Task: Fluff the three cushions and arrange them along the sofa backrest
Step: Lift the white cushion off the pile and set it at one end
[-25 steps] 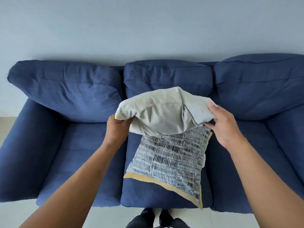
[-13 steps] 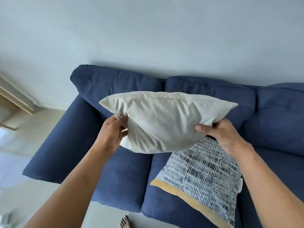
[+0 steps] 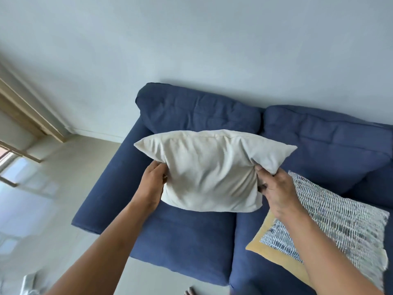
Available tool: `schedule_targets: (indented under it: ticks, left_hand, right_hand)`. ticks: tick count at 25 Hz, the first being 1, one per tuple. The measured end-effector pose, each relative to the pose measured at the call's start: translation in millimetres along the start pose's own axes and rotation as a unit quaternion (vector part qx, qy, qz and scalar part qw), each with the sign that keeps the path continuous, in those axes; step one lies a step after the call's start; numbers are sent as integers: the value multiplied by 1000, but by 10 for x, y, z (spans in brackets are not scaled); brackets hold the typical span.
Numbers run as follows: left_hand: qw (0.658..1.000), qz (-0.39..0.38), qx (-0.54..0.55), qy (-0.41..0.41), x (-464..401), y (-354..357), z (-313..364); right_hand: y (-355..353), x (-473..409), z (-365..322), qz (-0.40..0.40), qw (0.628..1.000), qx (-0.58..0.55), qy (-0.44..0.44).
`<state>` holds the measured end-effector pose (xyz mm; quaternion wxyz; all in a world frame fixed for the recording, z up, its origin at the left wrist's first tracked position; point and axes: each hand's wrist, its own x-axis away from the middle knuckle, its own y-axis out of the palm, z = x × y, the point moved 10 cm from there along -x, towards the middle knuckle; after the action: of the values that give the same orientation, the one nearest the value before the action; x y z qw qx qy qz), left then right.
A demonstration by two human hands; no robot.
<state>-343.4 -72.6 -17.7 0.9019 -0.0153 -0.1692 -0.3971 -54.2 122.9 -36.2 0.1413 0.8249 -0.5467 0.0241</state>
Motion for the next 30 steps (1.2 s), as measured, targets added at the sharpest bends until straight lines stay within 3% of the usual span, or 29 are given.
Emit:
schedule_targets:
  ticks: [3,9,15,25,30]
  left_hand:
    - [1000,20,-8,-14,-223,-309,-72]
    - [984,55,-163,-44,-646,-488,-255]
    - [981,116,-144,-56,-1432,-849,-405]
    - [968,64,-206,-130,-3149,-929,-1079]
    - [953,29,-227,-201,-3773,-966,-1651]
  right_hand:
    - [199,-133,247,19,999,-13,23]
    - [591,-509,758,31,993,-31,107]
    - [879,-938,1161,48,986,-21,160]
    - [1049,-1949,2039,141,962,32,233]
    - [1121,-2455,2693,143,944,101,278]
